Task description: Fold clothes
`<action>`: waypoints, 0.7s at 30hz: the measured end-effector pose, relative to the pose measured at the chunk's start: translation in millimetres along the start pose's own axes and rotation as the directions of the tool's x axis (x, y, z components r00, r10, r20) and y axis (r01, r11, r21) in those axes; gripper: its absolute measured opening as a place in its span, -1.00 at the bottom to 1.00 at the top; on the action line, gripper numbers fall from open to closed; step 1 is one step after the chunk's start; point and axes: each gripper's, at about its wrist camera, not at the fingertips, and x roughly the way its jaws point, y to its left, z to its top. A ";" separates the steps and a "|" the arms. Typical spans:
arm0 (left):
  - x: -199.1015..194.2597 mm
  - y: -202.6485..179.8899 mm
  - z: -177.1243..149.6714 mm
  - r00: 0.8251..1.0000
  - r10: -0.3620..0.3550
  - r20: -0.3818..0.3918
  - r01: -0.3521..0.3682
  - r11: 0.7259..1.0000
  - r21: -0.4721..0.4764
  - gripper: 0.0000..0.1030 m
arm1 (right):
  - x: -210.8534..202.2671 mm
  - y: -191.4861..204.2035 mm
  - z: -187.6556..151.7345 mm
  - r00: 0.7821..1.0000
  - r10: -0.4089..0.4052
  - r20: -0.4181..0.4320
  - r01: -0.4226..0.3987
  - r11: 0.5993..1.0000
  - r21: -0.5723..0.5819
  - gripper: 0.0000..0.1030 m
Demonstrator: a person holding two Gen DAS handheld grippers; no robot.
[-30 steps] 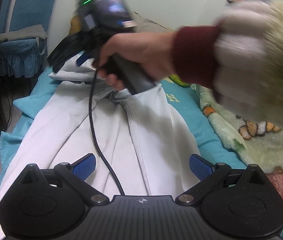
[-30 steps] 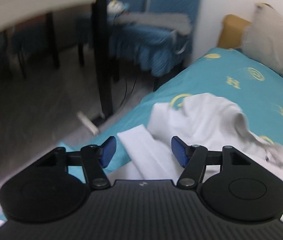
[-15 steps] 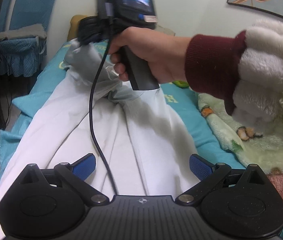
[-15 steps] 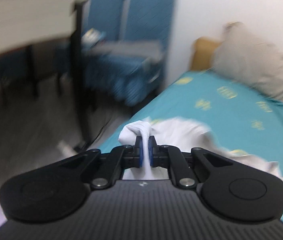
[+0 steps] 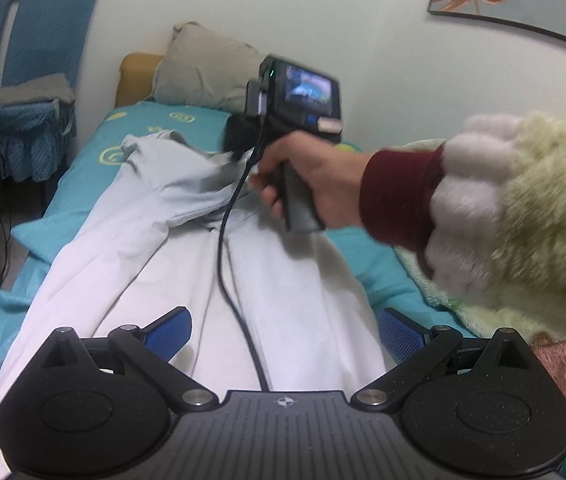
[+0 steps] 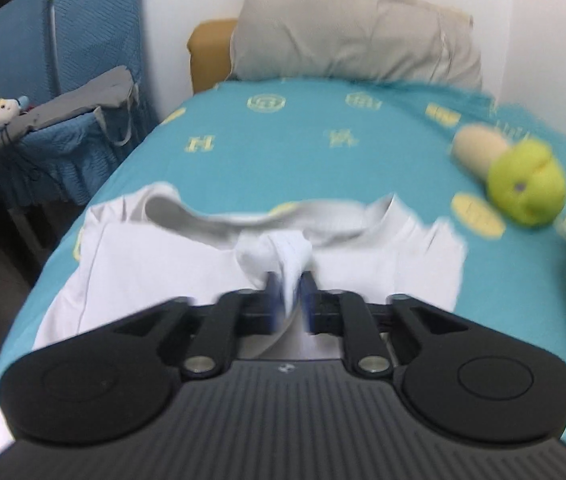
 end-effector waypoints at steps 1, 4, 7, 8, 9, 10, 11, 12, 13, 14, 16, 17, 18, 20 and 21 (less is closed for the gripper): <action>-1.1 -1.6 1.3 1.000 -0.005 0.007 0.005 1.000 0.006 0.96 | -4.2 1.8 -4.8 1.000 0.018 0.022 -0.018 1.000 -0.010 0.62; -6.9 -6.7 4.7 0.999 -0.024 0.038 0.023 0.999 0.027 0.96 | -14.7 8.4 -15.2 0.995 0.066 0.079 -0.061 0.996 -0.057 0.85; -12.4 -13.2 7.4 0.998 -0.024 0.066 0.021 0.998 0.052 0.96 | -29.2 15.0 -18.1 0.992 0.069 0.106 -0.061 0.995 -0.077 0.85; -14.4 -15.0 8.3 0.997 -0.024 0.077 0.019 0.998 0.060 0.96 | -38.3 13.3 -18.8 0.991 0.069 0.116 -0.061 0.995 -0.073 0.85; -16.5 -16.4 9.4 0.996 -0.020 0.087 0.014 0.998 0.068 0.96 | -47.0 11.8 -19.4 0.990 0.071 0.125 -0.063 0.996 -0.071 0.85; -19.5 -17.2 10.9 0.995 -0.014 0.098 0.007 0.997 0.074 0.96 | -54.4 11.0 -19.3 0.987 0.082 0.136 -0.073 0.995 -0.073 0.85; -23.4 -17.9 12.7 0.994 -0.010 0.110 0.001 0.997 0.077 0.96 | -62.1 10.2 -19.4 0.985 0.091 0.146 -0.080 0.994 -0.078 0.85; -28.2 -18.0 14.8 0.992 -0.008 0.124 -0.001 0.997 0.076 0.97 | -71.1 9.4 -20.1 0.984 0.092 0.153 -0.080 0.993 -0.087 0.85; -34.8 -17.0 17.1 0.990 -0.011 0.139 0.001 0.997 0.071 0.98 | -80.3 8.5 -21.0 0.983 0.093 0.160 -0.078 0.992 -0.097 0.85; -42.5 -15.7 19.2 0.988 -0.014 0.155 0.004 0.998 0.068 0.98 | -90.6 7.2 -22.4 0.982 0.093 0.163 -0.077 0.992 -0.105 0.85; -59.5 -13.6 21.6 0.981 -0.004 0.194 -0.009 0.998 0.068 0.99 | -114.7 1.1 -25.3 0.980 0.106 0.167 -0.089 0.990 -0.105 0.85; -67.5 -12.6 21.5 0.977 0.006 0.213 -0.021 0.997 0.068 0.99 | -127.5 -2.5 -26.8 0.979 0.115 0.170 -0.098 0.990 -0.103 0.85; -74.9 -11.7 21.2 0.973 0.015 0.229 -0.031 0.997 0.068 0.99 | -141.1 -5.9 -28.6 0.977 0.123 0.173 -0.107 0.989 -0.101 0.85; -84.9 -9.9 22.8 0.967 0.034 0.254 -0.050 0.997 0.057 0.99 | -175.0 -12.6 -34.6 0.973 0.129 0.189 -0.114 0.990 -0.089 0.85; -87.8 -9.7 23.8 0.965 0.045 0.260 -0.060 0.997 0.050 0.99 | -192.9 -16.0 -38.0 0.972 0.130 0.196 -0.116 0.990 -0.081 0.85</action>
